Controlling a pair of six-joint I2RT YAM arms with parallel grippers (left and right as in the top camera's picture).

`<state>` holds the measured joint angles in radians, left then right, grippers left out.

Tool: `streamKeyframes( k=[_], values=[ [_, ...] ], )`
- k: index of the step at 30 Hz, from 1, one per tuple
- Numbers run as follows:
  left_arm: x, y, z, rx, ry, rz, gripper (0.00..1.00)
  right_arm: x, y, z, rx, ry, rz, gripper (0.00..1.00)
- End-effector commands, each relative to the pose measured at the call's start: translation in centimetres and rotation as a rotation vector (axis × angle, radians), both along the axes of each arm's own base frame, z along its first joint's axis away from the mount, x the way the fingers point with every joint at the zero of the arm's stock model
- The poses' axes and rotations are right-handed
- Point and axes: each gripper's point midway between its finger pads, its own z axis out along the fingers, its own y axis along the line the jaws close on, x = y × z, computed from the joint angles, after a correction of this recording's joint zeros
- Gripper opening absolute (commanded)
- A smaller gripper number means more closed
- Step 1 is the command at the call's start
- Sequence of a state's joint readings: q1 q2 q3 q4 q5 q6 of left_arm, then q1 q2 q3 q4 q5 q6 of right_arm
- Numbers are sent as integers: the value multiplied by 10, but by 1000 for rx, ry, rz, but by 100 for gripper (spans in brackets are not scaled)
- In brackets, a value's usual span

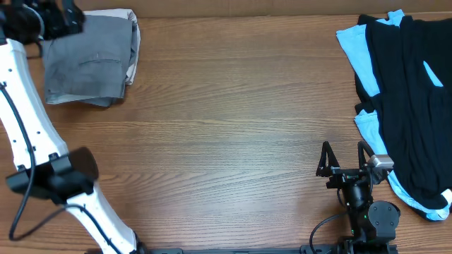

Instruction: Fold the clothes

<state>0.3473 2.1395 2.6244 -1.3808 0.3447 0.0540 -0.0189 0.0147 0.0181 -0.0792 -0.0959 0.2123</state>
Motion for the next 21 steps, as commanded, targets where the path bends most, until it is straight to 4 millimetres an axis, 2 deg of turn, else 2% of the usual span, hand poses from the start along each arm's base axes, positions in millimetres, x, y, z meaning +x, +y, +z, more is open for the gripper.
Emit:
streamKeyframes(
  k=[1, 7, 11, 13, 16, 21],
  values=[
    [-45, -48, 45, 0, -53, -61, 100, 0, -2, -2, 0, -5, -11, 100],
    [-104, -114, 61, -2, -58, -186, 100, 0, -2, -2, 0, -5, -11, 100],
    [-144, -150, 58, -7, -46, -274, 100, 0, -2, -2, 0, -5, -11, 100],
    [-162, -157, 51, -11, -30, -292, 100, 0, -2, -2, 0, -5, -12, 100],
    [-179, -155, 39, -10, -19, -283, 100, 0, -2, -2, 0, -5, -11, 100],
    [-186, -146, 22, 3, -82, -251, 100, 0, -2, -2, 0, -5, -11, 100]
  ],
)
